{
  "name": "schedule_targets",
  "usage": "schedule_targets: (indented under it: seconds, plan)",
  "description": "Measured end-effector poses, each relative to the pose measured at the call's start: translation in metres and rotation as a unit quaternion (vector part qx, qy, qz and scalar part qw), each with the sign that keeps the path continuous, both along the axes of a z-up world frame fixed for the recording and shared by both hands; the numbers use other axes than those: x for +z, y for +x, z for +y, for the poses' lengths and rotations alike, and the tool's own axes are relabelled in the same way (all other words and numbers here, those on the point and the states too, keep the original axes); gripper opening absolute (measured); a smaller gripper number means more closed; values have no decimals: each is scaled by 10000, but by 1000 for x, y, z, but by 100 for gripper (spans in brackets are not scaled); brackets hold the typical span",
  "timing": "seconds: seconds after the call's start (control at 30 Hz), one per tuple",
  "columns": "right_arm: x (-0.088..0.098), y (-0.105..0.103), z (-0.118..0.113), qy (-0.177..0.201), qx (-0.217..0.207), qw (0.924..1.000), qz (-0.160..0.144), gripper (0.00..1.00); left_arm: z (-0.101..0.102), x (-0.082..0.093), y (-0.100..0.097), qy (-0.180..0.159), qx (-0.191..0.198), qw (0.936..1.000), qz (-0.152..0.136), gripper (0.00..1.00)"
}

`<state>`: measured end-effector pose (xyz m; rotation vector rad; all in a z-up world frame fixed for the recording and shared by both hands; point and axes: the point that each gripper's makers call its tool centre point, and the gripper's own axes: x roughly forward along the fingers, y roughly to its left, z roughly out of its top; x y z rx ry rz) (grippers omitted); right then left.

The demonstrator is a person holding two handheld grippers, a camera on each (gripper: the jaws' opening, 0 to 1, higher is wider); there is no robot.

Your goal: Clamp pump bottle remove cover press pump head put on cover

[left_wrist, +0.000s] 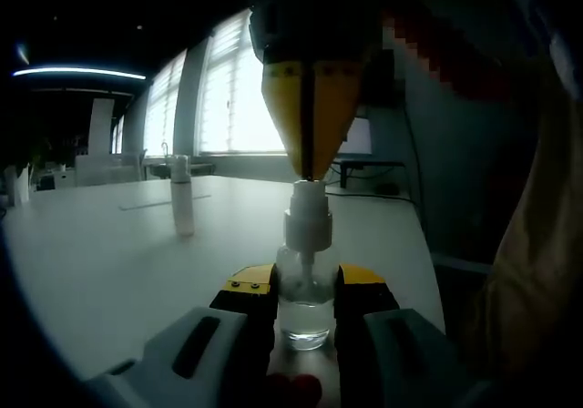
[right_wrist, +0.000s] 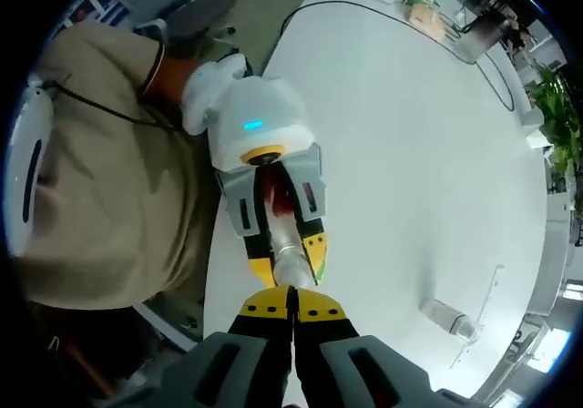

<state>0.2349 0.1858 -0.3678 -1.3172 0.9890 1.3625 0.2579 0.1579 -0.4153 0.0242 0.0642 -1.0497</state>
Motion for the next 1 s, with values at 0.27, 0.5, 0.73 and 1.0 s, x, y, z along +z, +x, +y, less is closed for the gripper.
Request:
schedule_targets:
  seconds: [0.27,0.5,0.73,1.0]
  plan:
    - [8,1,0,-43,-9,10000,-51,0,0,0,0,3,5,10000,-7,15]
    - [7,2,1,-3,-21,10000,31,0,-1,0,0,0,2,10000,-6,15]
    - [8,4,2,-19,-38,10000,57,0,-1,1,-1,4,4,10000,-13,15]
    - [8,3,2,-49,-50,10000,11,0,-1,1,-2,3,2,10000,-14,15]
